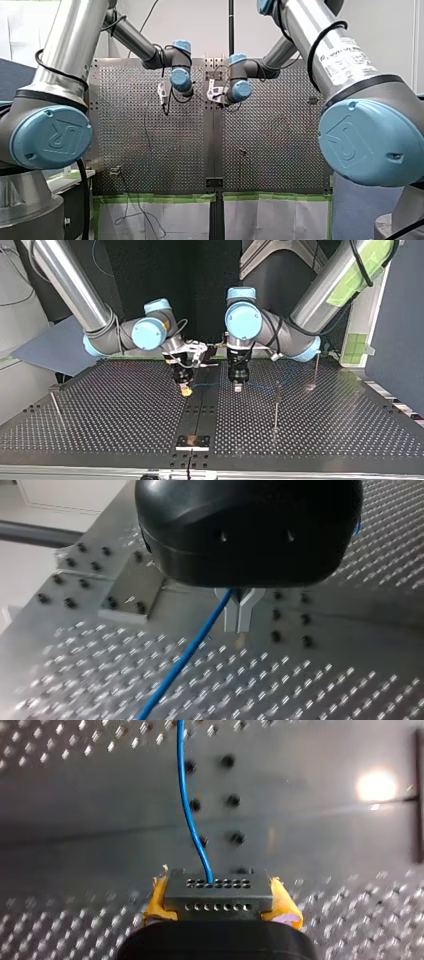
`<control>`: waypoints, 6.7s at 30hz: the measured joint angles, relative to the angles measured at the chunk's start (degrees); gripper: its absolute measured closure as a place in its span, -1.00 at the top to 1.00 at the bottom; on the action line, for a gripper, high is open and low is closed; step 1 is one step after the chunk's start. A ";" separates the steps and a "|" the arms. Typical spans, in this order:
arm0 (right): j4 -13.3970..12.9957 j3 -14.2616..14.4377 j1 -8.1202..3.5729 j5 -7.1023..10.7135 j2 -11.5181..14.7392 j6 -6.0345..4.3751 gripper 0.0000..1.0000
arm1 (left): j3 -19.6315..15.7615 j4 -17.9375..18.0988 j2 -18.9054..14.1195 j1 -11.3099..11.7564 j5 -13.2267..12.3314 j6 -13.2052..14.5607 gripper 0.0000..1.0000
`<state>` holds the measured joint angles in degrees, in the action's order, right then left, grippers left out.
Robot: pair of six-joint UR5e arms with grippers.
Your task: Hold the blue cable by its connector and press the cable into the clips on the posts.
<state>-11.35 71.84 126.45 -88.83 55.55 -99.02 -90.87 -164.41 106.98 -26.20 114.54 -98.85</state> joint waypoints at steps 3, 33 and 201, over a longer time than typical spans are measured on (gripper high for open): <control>-0.05 1.53 -0.41 -0.71 0.99 0.18 -1.00 | -0.04 -0.11 1.14 -1.60 0.94 0.37 -1.00; -7.49 18.25 -5.43 -3.47 5.21 1.92 -1.00 | -2.67 6.55 9.91 -11.69 5.97 -2.14 -1.00; -30.85 33.34 -21.13 14.30 -3.53 1.35 -1.00 | 15.75 12.43 38.58 -17.21 2.63 -5.77 -1.00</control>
<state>-42.19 105.17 105.31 -74.53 52.02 -97.67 -75.13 -151.98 145.56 -43.41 117.17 -104.62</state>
